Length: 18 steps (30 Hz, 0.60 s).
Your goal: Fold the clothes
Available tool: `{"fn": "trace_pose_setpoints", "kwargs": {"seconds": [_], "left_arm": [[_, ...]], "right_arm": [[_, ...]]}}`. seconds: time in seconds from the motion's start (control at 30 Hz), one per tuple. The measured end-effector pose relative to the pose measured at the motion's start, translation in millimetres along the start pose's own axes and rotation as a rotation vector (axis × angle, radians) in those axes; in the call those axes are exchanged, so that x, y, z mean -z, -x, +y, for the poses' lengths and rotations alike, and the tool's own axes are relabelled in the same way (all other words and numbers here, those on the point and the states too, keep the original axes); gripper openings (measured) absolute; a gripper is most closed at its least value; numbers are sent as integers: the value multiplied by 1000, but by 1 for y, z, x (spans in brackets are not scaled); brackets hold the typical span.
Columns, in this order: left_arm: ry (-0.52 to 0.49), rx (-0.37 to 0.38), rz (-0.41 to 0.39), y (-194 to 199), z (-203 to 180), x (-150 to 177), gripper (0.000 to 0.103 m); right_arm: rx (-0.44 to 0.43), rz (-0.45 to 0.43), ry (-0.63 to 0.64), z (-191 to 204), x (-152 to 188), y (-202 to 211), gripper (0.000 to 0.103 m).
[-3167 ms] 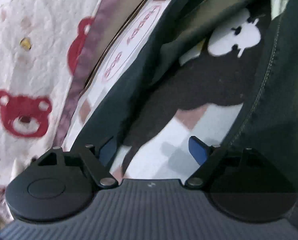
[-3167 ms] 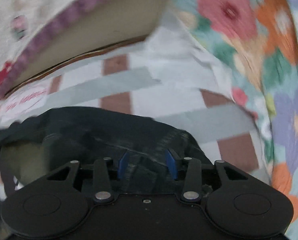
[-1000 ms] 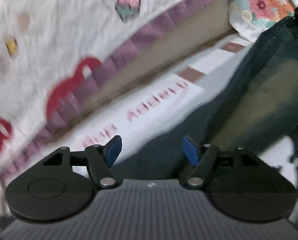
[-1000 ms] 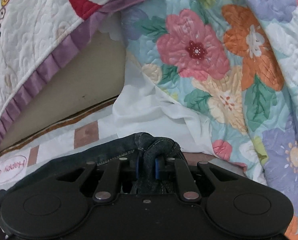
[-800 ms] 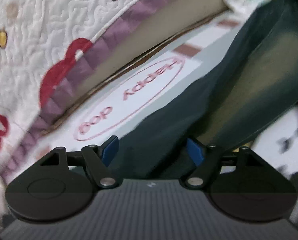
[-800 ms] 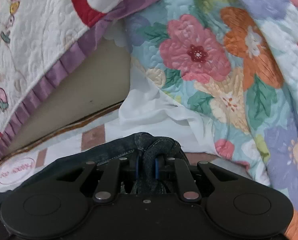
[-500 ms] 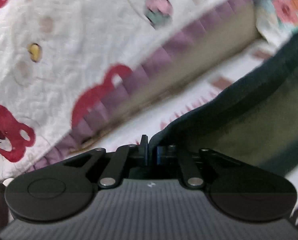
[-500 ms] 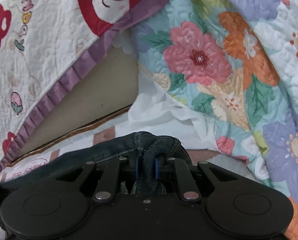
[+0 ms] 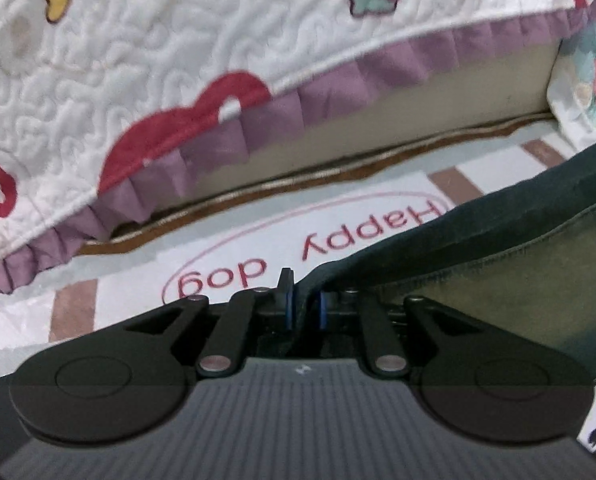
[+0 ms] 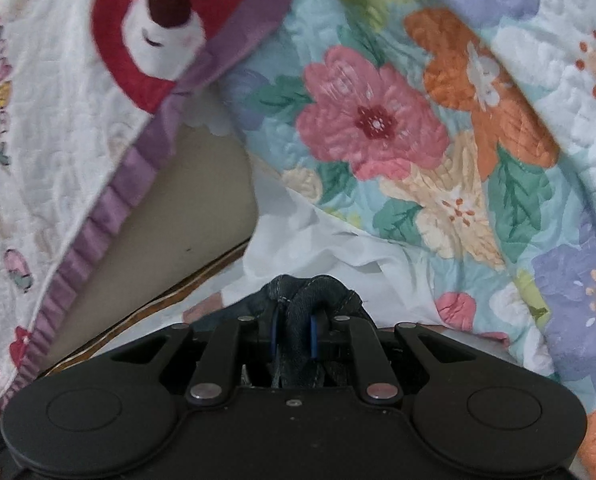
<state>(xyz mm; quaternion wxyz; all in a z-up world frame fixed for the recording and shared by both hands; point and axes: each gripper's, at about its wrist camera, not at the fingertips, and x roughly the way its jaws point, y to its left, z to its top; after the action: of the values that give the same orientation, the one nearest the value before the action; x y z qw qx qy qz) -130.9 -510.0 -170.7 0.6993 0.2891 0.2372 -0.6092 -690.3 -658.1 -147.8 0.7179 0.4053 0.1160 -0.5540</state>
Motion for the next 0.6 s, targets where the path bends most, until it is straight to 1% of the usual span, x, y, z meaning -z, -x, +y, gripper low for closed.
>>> {"fn": "trace_pose_setpoints", "kwargs": {"seconds": [0.13, 0.2, 0.3, 0.33, 0.4, 0.47, 0.5, 0.53, 0.6], "left_arm": [[7, -7, 20, -9, -1, 0, 12], [9, -13, 29, -10, -2, -1, 11], [-7, -29, 11, -2, -4, -7, 10], [-5, -31, 3, -1, -2, -9, 10], [16, -25, -6, 0, 2, -12, 10], [80, -10, -7, 0, 8, -18, 9], [105, -7, -15, 3, 9, -22, 9], [111, -12, -31, 6, 9, -26, 9], [123, -22, -61, 11, 9, -34, 9]], "right_arm": [[42, 39, 38, 1, -4, -19, 16], [41, 38, 38, 2, -7, -20, 15], [-46, -17, -15, 9, -18, -4, 15], [-63, -34, 5, 13, -22, 2, 15], [-24, -35, 114, 23, -30, 0, 12], [60, 5, 161, 24, -32, -12, 11], [74, 18, 150, 22, -33, -16, 11], [77, 10, 144, 23, -32, -15, 11], [49, -39, 147, 27, -26, -11, 11]]}}
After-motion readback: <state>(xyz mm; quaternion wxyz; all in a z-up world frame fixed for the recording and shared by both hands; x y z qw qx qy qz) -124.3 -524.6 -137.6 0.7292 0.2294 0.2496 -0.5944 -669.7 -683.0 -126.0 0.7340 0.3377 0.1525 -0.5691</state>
